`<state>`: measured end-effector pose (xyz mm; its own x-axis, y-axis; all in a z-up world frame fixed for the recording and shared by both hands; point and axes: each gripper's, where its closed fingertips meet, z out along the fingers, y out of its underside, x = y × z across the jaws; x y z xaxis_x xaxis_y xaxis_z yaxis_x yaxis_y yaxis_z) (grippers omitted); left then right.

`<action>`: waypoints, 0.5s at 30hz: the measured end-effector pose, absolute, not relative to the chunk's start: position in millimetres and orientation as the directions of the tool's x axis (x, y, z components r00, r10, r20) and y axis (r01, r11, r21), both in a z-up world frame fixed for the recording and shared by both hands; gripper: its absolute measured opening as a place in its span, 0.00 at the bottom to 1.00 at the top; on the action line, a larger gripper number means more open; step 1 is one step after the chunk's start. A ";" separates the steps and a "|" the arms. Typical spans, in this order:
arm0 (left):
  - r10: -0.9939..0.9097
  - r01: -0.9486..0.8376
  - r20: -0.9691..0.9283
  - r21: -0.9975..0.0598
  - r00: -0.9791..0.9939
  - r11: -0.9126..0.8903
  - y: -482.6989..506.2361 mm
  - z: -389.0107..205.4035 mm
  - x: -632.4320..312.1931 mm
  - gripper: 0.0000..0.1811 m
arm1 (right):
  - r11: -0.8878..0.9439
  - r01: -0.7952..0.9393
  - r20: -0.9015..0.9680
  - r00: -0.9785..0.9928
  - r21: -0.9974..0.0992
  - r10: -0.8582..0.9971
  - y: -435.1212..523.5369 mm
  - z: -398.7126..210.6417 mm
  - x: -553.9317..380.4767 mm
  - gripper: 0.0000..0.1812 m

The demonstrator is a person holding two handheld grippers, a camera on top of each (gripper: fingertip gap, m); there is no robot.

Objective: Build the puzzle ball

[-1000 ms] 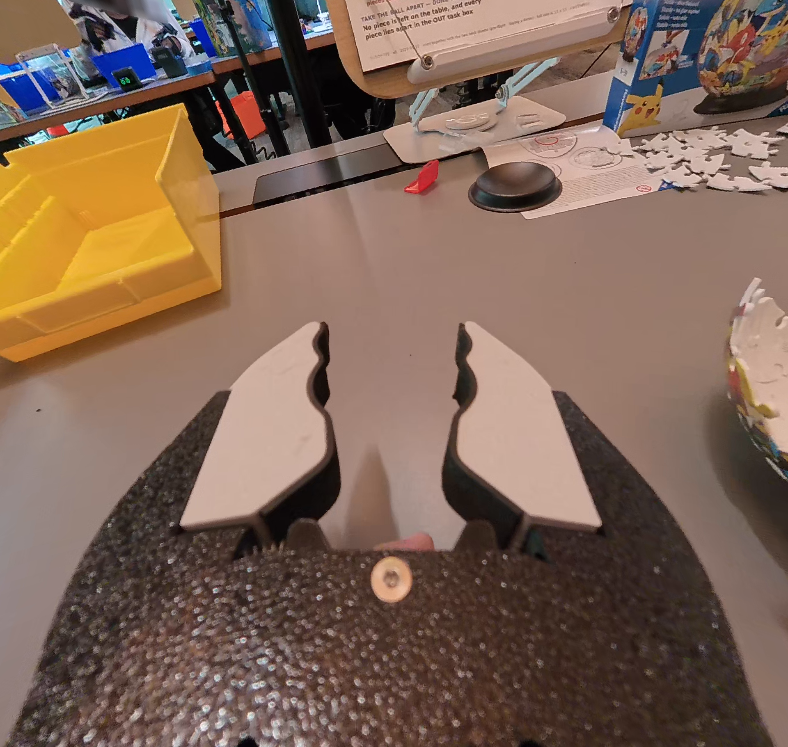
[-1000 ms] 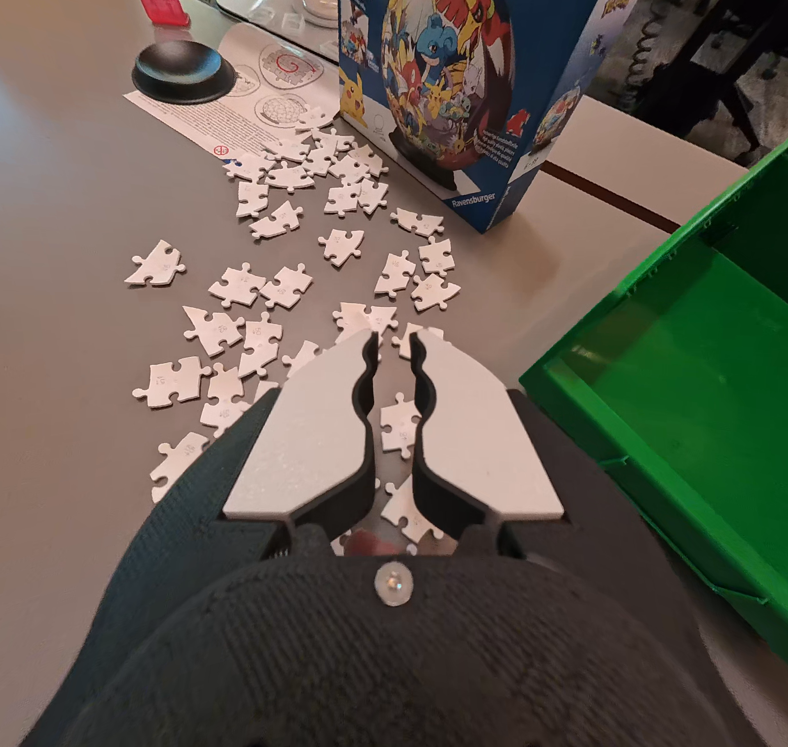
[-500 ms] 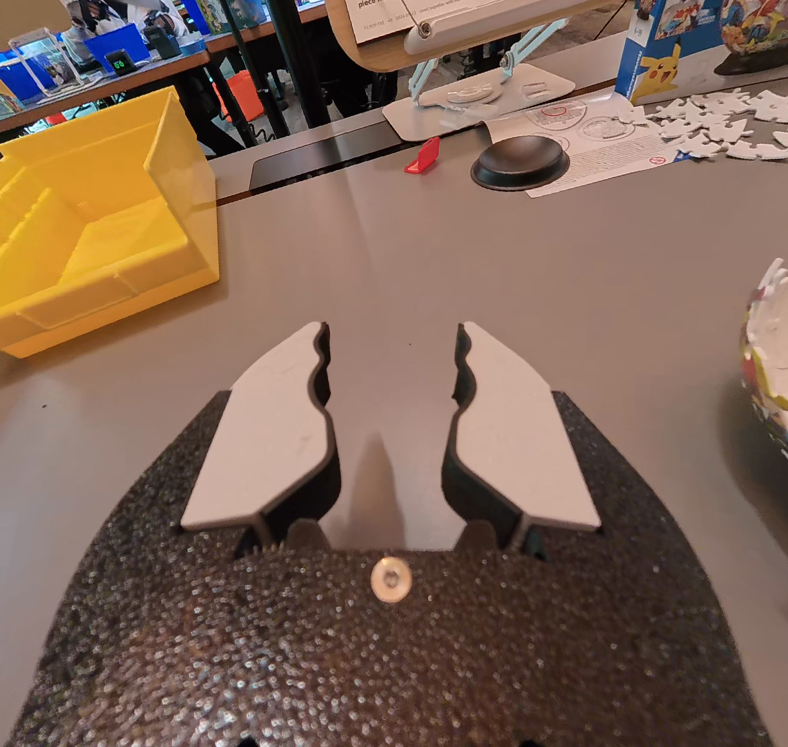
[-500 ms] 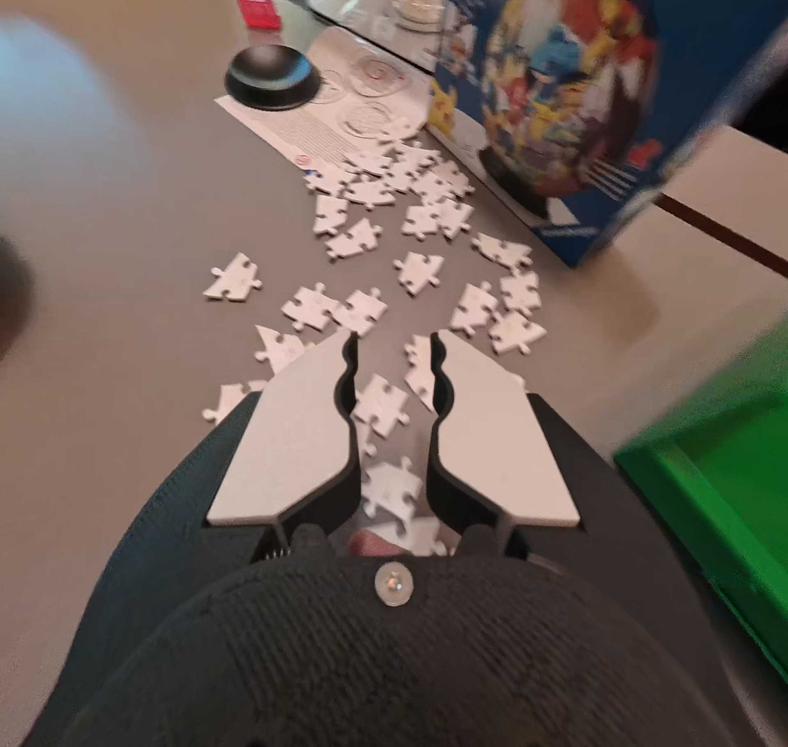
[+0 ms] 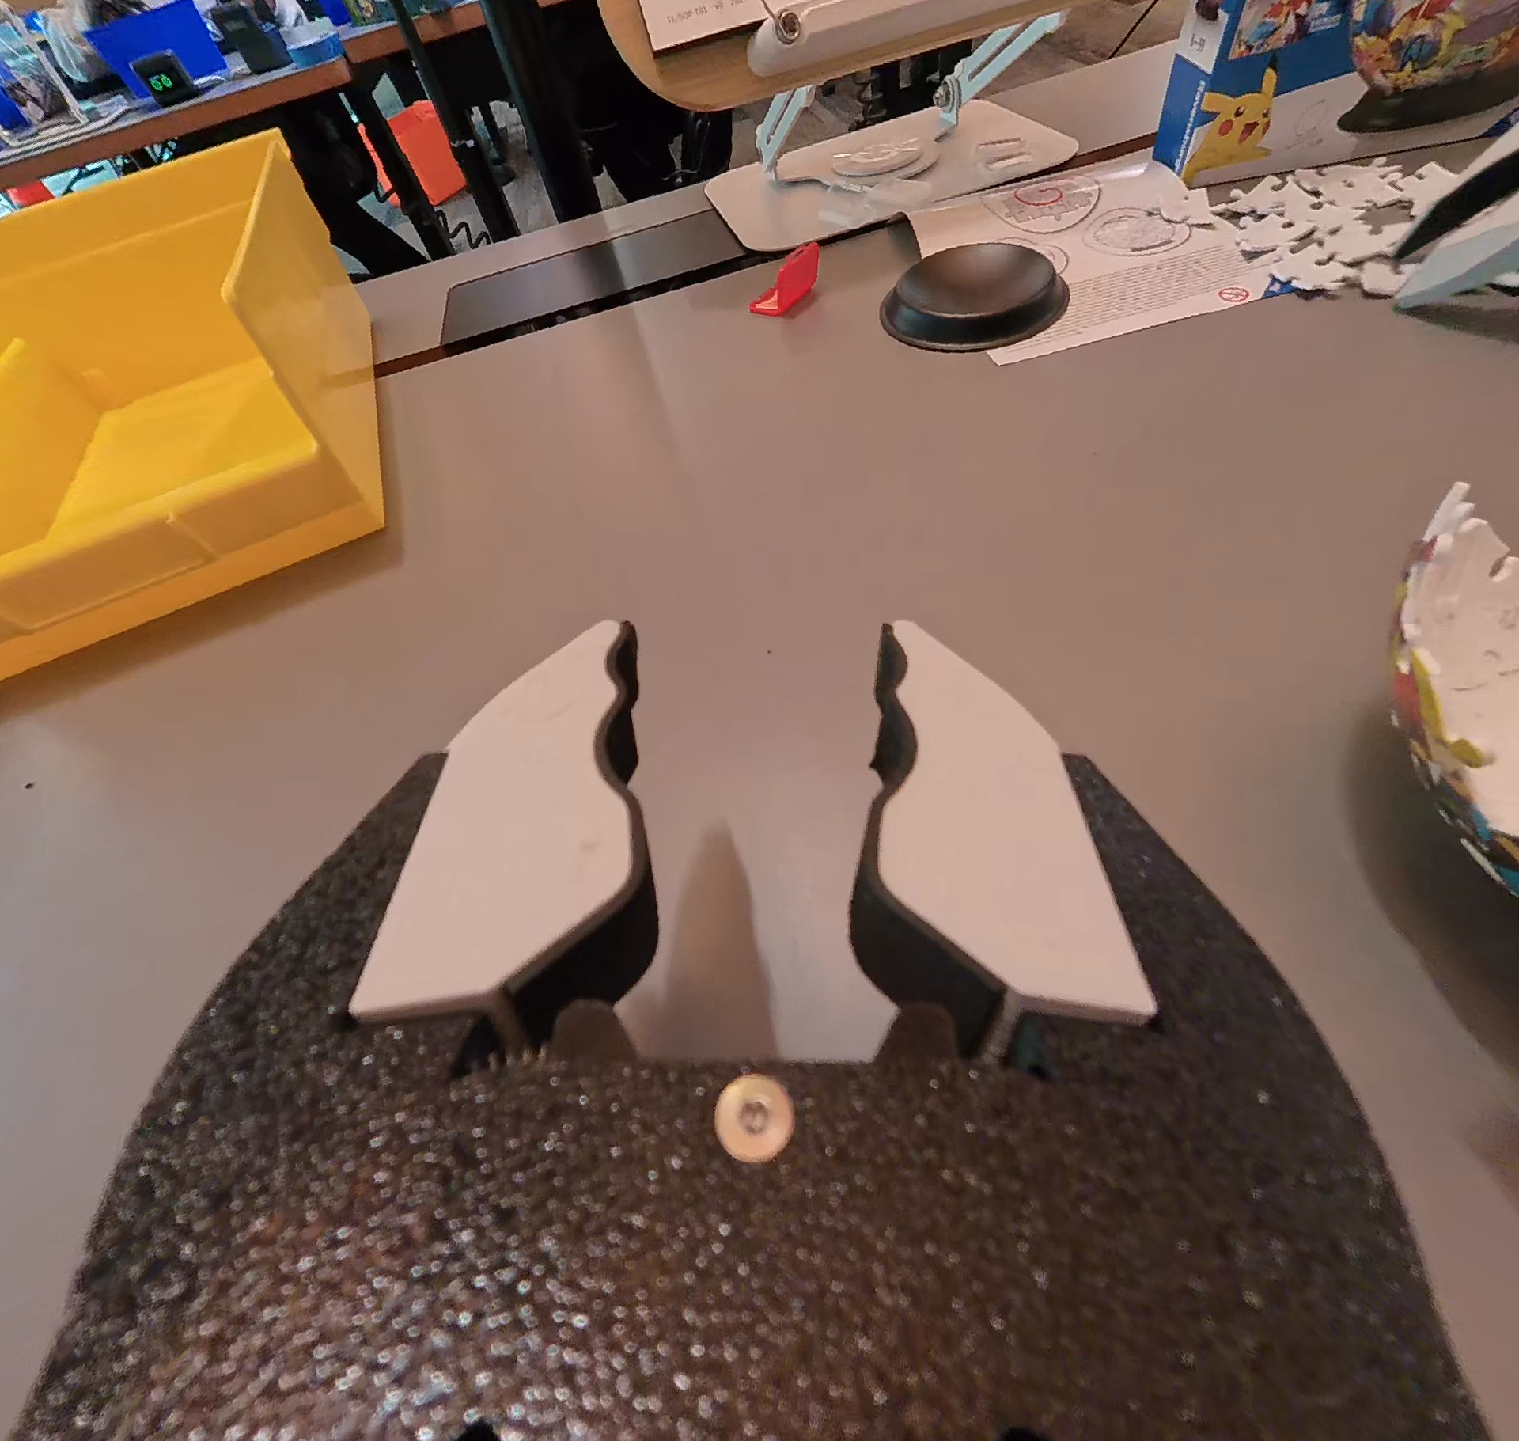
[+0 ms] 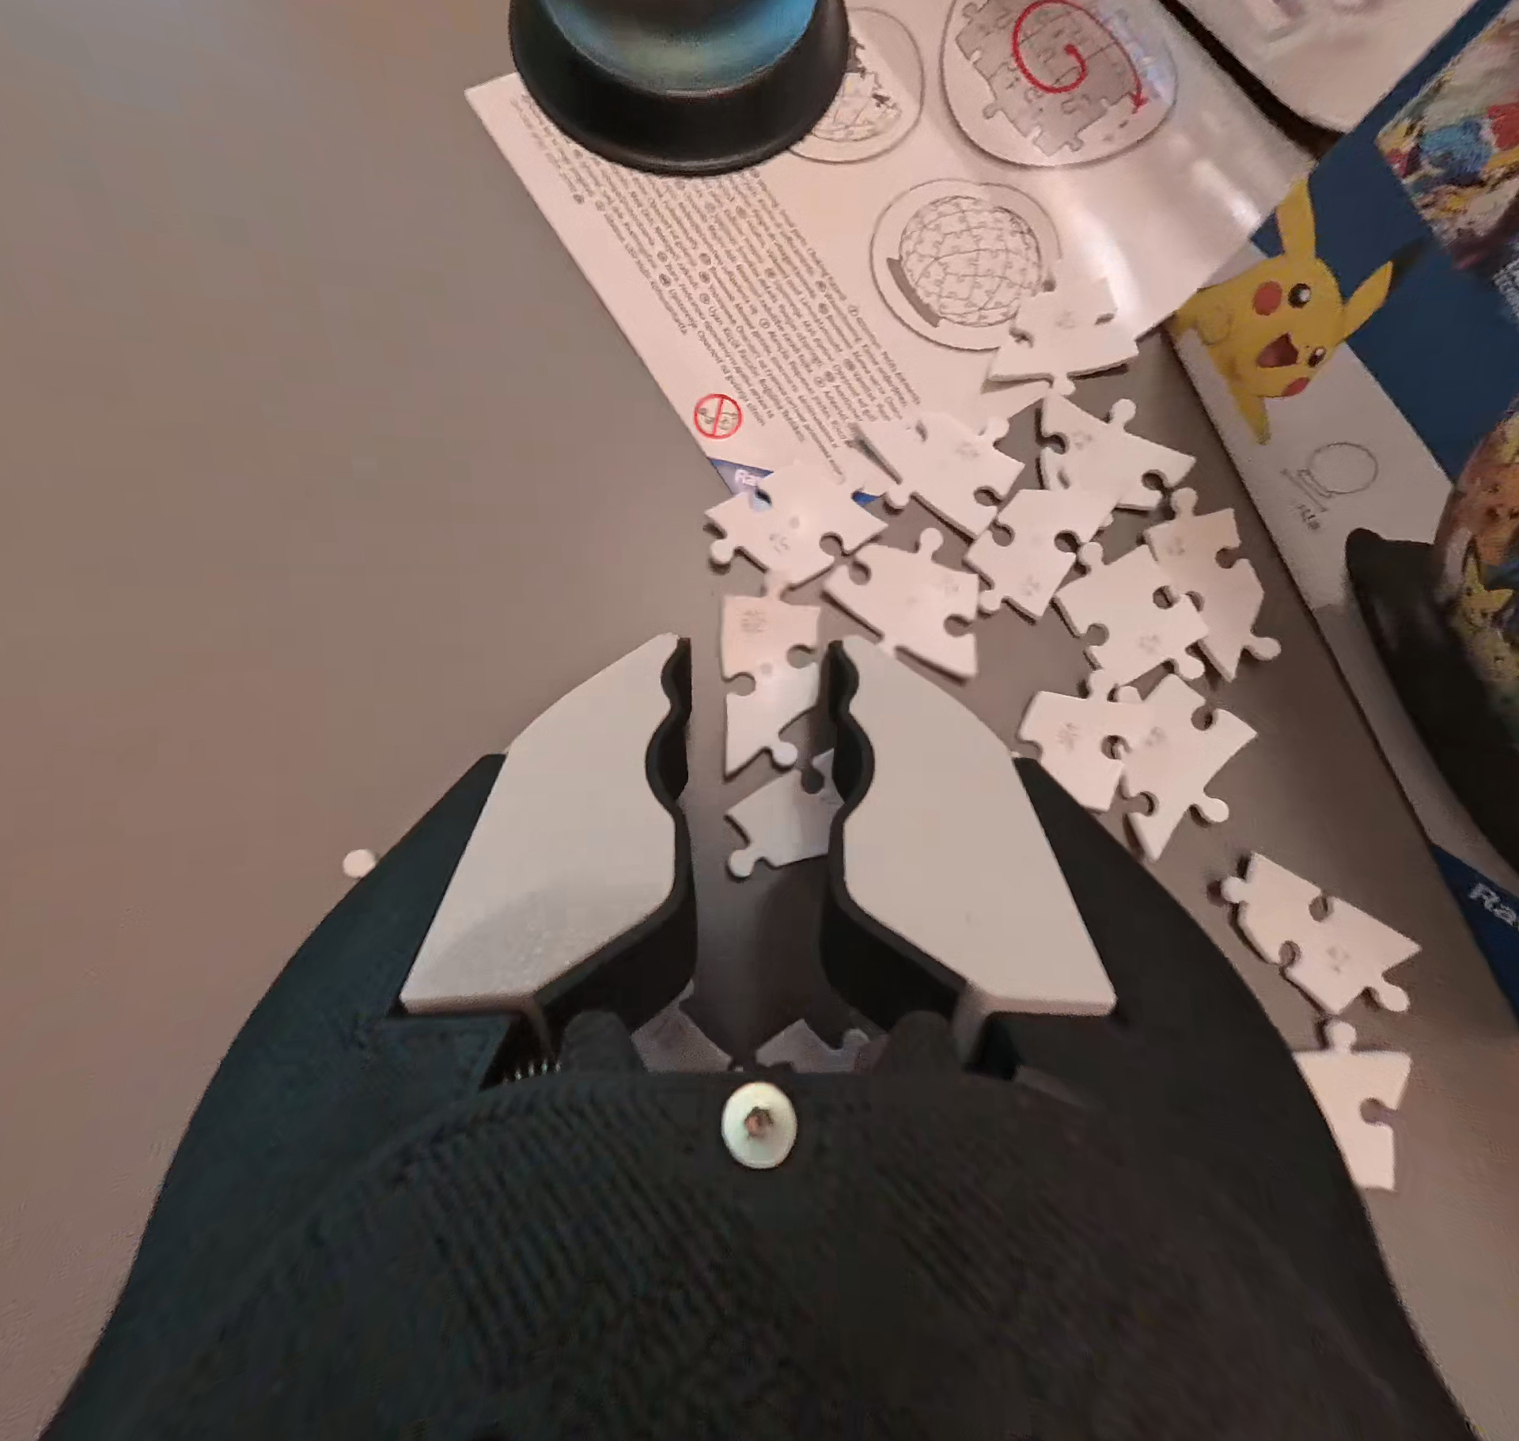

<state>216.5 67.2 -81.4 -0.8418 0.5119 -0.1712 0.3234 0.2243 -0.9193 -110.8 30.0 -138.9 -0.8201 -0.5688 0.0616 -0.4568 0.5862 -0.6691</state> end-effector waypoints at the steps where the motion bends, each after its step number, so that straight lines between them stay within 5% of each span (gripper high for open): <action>1: 0.517 0.326 -0.171 -0.918 -0.839 0.226 67.5 -81.8 215.7 0.30 | 0.605 -0.456 0.058 -0.826 -0.653 -0.560 29.3 -139.2 -112.7 0.18; 12: 0.555 0.301 -0.122 -0.922 -0.823 0.244 71.2 -82.7 211.9 0.30 | 0.597 -0.454 0.019 -0.806 -0.662 -0.592 38.3 -138.7 -111.3 0.14; 15: 0.563 0.270 -0.078 -0.926 -0.823 0.266 72.9 -81.9 210.5 0.30 | 0.558 -0.461 0.084 -0.817 -0.690 -0.571 42.6 -127.0 -116.4 0.00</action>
<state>210.5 72.9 -81.9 -0.8230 0.5626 -0.0783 0.2697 0.2659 -0.9255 -116.4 42.6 -127.0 -0.8166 -0.5710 0.0838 -0.4611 0.5582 -0.6897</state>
